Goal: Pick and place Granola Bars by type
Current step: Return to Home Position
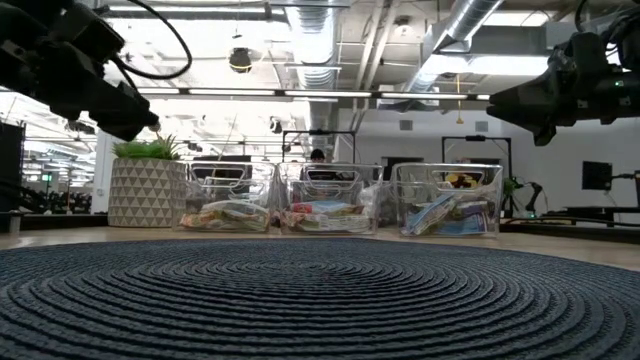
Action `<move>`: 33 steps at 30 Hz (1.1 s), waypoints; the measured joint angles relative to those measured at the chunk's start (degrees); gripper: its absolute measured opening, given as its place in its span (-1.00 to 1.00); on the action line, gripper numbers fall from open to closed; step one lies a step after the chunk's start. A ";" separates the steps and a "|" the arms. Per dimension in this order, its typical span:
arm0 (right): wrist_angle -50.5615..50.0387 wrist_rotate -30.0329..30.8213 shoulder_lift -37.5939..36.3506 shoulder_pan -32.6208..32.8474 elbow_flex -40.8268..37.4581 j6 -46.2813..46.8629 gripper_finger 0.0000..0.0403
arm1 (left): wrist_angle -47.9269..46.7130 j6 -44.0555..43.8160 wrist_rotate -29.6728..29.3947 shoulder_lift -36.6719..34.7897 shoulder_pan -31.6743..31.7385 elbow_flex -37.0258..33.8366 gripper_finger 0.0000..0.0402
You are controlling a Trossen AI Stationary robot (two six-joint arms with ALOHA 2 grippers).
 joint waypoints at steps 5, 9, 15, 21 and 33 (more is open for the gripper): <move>0.00 0.00 0.00 0.01 0.00 0.00 -0.39 | 0.09 1.23 -0.16 -6.12 0.00 -2.66 -0.20; -0.01 0.00 0.00 0.02 0.00 0.00 -0.39 | 0.02 0.46 -0.16 -9.57 0.00 -3.40 -0.20; 0.01 0.00 0.00 0.00 0.00 0.00 -0.39 | -0.21 2.09 -0.33 -13.11 0.00 -3.40 -0.20; -0.01 0.00 0.00 0.01 0.00 0.00 -0.39 | -0.20 3.94 -0.32 -15.32 0.00 -3.40 -0.20; -0.01 -0.02 0.02 0.00 0.00 0.00 -0.39 | 2.67 4.91 1.32 -22.78 0.00 -6.37 -0.20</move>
